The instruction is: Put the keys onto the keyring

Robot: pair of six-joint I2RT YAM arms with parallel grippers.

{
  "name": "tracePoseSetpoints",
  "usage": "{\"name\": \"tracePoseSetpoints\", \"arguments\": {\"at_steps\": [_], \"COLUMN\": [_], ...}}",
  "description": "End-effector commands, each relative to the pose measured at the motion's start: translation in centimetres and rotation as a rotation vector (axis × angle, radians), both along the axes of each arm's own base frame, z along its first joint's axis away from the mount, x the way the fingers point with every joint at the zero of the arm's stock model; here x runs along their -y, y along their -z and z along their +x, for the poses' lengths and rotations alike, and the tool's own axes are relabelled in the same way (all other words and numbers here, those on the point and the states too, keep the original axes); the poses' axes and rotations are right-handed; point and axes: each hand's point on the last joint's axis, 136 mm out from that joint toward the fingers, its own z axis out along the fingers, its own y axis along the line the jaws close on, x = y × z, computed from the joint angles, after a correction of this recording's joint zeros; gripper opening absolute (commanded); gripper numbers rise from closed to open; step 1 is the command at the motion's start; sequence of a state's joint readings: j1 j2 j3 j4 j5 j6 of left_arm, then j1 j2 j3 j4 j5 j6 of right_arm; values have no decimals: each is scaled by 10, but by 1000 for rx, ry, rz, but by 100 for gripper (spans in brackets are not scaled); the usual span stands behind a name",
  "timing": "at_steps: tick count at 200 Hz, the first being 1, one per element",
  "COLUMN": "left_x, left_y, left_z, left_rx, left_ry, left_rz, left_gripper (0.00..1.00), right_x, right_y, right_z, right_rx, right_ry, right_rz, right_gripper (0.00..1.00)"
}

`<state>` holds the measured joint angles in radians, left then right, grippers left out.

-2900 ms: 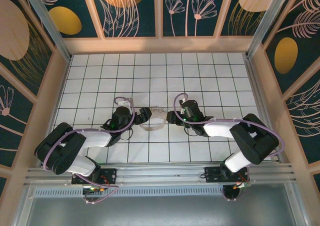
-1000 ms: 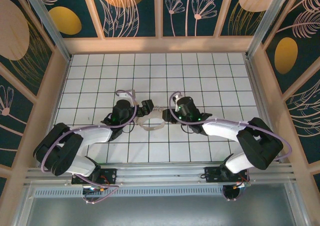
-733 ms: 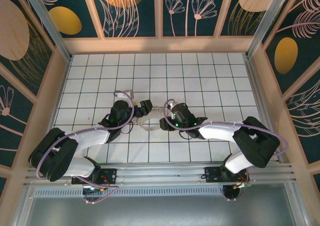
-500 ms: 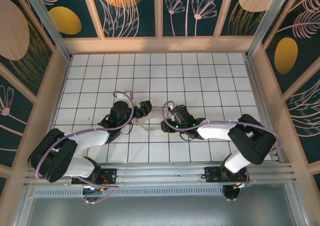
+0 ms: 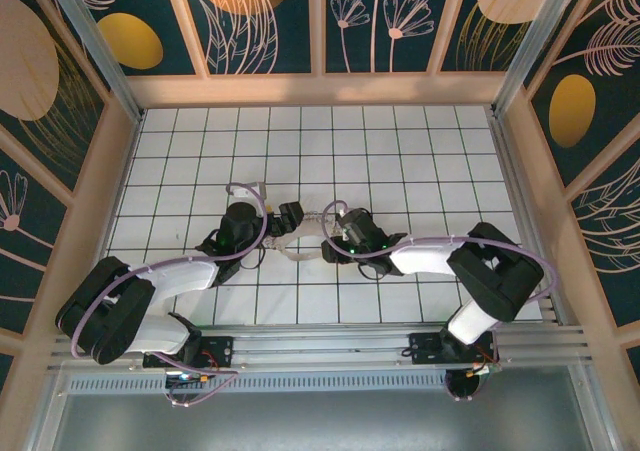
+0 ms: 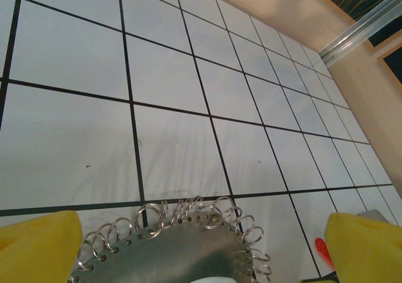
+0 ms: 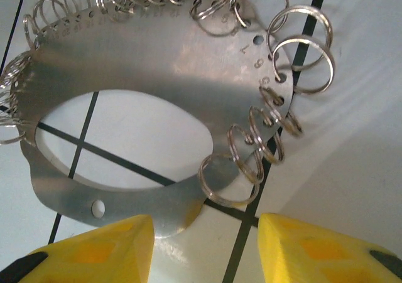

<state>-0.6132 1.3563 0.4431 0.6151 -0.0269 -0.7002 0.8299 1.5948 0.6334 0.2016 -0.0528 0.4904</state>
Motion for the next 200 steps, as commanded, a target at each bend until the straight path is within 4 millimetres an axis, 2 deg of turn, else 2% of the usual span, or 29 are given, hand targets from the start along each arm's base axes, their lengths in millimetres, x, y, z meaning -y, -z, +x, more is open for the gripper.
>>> {"name": "tracePoseSetpoints", "arguments": {"at_steps": [1, 70, 200], "left_x": [-4, -3, 0], "left_y": [0, 2, -2], "left_z": [0, 1, 1], "left_rx": [-4, -5, 2], "left_ry": [-9, -8, 5], "left_rz": [-6, -5, -15], "left_gripper": [99, 99, 99], "right_x": [-3, -9, -3], "right_y": [-5, -7, -4], "right_z": [14, 21, 22], "right_rx": [30, 35, 42], "right_ry": [-1, -16, -11], "right_rz": [-11, -13, -49], "right_gripper": [48, 47, 44]}}
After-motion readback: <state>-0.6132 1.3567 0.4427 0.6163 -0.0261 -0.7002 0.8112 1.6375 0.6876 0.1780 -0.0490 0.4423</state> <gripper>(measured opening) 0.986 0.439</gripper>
